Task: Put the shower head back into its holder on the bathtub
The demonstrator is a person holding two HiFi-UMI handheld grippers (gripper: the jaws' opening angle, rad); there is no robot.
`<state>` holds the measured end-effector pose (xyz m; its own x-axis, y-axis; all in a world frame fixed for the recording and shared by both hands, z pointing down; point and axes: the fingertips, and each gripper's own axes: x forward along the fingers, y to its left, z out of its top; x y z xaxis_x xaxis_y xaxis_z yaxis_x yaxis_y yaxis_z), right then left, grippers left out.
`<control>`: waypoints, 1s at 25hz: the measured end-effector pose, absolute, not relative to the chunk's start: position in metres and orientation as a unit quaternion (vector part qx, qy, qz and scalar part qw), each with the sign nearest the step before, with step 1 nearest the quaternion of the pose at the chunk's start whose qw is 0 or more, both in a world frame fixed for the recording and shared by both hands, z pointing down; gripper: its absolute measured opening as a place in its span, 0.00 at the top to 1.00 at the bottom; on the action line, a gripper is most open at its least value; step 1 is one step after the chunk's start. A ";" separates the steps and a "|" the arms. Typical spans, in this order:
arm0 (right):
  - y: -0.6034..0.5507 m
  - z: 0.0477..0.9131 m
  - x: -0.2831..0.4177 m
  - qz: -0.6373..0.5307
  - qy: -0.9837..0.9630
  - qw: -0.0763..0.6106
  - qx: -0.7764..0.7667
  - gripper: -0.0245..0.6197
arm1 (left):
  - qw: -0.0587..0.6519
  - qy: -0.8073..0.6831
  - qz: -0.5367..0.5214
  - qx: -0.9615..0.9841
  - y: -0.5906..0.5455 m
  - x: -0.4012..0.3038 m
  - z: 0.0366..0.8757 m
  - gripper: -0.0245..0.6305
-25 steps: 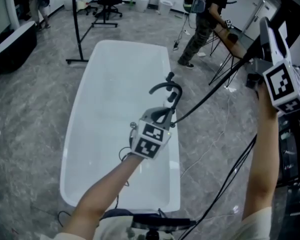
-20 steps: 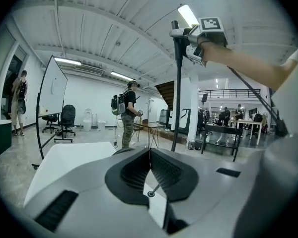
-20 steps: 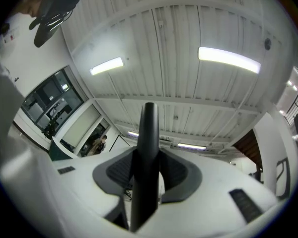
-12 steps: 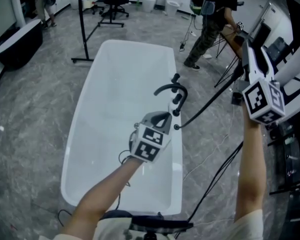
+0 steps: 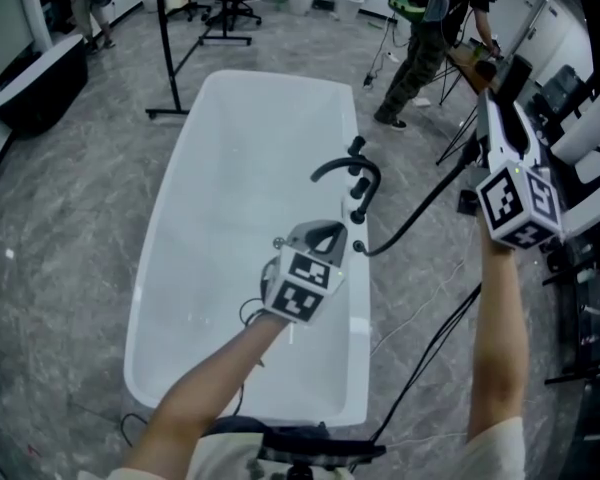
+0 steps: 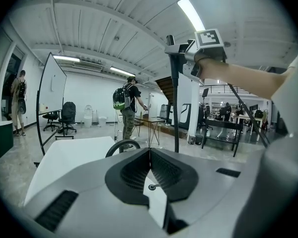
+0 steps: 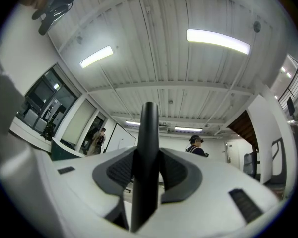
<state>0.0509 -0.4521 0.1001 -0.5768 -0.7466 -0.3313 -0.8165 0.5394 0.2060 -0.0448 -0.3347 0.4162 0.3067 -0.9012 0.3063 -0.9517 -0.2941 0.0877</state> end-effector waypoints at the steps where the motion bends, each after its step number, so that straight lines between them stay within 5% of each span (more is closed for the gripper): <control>1: -0.454 0.098 0.051 0.175 0.870 0.099 -0.450 0.74 | 0.128 -0.580 0.100 0.798 -0.335 -0.044 0.418 0.94; 15: -0.487 0.040 0.020 0.204 0.865 0.117 -0.443 0.74 | 0.131 -0.594 0.098 0.788 -0.337 -0.062 0.416 0.94; 25: -0.535 0.114 0.025 0.177 0.860 0.083 -0.471 0.74 | 0.148 -0.598 0.107 0.781 -0.349 -0.068 0.445 0.94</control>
<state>0.0246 -0.5354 0.1139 -0.5424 -0.7815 -0.3084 -0.8398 0.4937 0.2259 -0.0684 -0.3490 0.4449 0.2632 -0.9018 0.3427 -0.9647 -0.2424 0.1031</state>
